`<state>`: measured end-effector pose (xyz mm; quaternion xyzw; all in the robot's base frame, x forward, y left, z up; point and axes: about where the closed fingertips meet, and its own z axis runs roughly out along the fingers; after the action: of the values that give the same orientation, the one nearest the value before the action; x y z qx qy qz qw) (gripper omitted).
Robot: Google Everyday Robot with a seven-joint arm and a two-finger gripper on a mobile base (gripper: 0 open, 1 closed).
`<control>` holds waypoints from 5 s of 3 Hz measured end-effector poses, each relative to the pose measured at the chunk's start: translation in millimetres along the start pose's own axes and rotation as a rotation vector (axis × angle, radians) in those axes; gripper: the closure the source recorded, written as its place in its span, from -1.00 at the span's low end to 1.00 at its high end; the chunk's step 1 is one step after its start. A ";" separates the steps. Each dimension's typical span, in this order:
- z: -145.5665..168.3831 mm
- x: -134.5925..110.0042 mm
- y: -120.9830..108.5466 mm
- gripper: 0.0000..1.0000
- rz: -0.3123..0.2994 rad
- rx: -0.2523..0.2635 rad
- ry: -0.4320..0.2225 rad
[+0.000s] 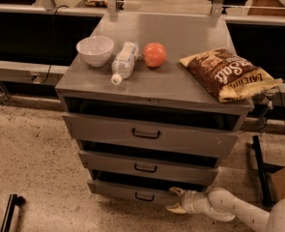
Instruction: Open bottom drawer
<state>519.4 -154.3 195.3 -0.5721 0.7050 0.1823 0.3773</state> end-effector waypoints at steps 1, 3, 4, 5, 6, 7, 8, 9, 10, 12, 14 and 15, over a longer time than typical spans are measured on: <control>-0.5 -0.4 1.7 -0.08 -0.006 -0.014 0.007; -24.8 -35.9 55.0 -0.12 -0.051 -0.145 -0.098; -33.0 -44.9 84.7 -0.24 -0.038 -0.206 -0.130; -43.1 -58.0 94.0 -0.57 -0.048 -0.201 -0.159; -41.4 -58.3 95.5 -0.98 -0.047 -0.205 -0.160; -41.0 -58.5 95.9 -1.00 -0.046 -0.205 -0.161; -38.4 -54.7 91.1 -1.00 -0.070 -0.186 -0.100; -34.5 -41.0 74.1 -1.00 -0.083 -0.155 -0.019; -28.3 -26.1 52.0 -1.00 -0.080 -0.138 0.043; -7.7 0.7 17.5 -0.65 -0.055 -0.171 0.103; -7.1 8.9 26.3 0.20 -0.041 -0.224 0.119; -16.1 9.7 42.8 0.20 -0.019 -0.250 0.086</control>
Offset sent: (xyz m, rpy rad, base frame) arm -0.0514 0.0157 0.0342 0.0677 0.0349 0.1814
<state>473.2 -159.9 191.1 -0.6287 0.6869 0.2404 0.2740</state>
